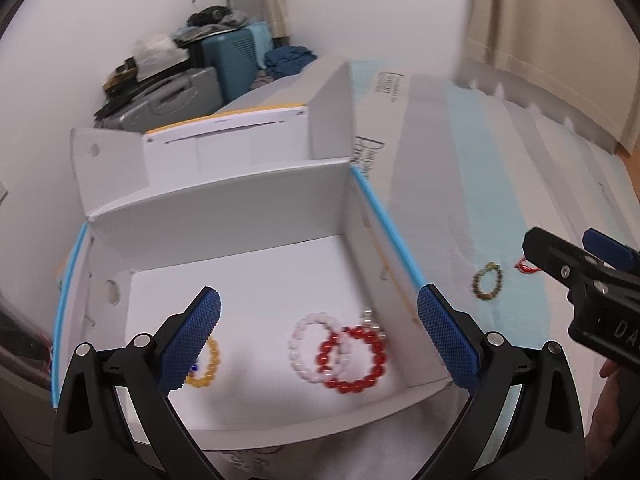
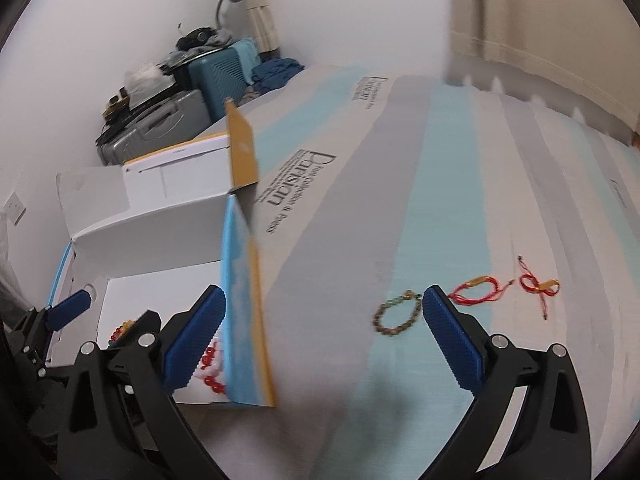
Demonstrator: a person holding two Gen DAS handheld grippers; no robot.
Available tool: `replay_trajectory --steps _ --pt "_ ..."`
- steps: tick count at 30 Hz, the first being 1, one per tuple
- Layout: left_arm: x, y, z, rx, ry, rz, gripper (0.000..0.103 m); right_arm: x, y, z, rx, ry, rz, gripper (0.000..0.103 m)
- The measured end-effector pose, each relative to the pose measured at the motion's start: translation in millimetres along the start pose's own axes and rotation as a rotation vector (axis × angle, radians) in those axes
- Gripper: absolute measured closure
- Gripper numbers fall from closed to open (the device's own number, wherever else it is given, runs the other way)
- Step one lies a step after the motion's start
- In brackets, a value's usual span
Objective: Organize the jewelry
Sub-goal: 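Withdraw both grippers from the box back over the bed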
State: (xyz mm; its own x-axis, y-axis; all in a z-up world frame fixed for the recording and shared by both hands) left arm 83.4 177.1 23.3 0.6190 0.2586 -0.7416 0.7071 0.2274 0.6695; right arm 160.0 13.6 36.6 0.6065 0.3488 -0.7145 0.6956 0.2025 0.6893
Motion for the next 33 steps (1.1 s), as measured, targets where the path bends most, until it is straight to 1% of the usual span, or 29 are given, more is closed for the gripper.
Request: replay_trajectory --steps 7,12,15,21,33 --pt "2.7 2.5 40.3 0.051 -0.038 0.005 0.006 -9.7 0.9 37.3 0.043 -0.034 0.012 0.008" --pt "3.3 13.3 70.2 0.089 -0.076 0.018 0.006 -15.6 5.5 63.4 0.081 -0.06 0.019 0.008" --pt "5.0 20.3 89.8 0.113 -0.103 0.025 0.006 -20.1 8.9 82.7 0.113 -0.078 0.027 0.008" --pt "13.8 24.5 129.1 0.166 -0.15 0.019 0.006 -27.9 17.4 127.0 0.174 -0.125 0.048 0.008" --pt "45.2 31.8 183.2 0.225 -0.199 -0.015 0.006 -9.7 28.1 186.3 0.214 -0.197 0.031 0.008"
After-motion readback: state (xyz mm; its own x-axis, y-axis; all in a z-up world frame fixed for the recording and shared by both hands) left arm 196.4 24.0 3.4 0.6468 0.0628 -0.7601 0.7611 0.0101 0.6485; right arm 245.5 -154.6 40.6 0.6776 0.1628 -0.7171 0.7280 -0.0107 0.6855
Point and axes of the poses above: each gripper's, at about its wrist camera, not at the fingertips, and x roughly the way its jaws point, z to its right, y to its top, the point moved 2 cm from there along x, roughly the way its jaws point, and after that the axes turned 1 degree about -y, right-handed, at the moved point
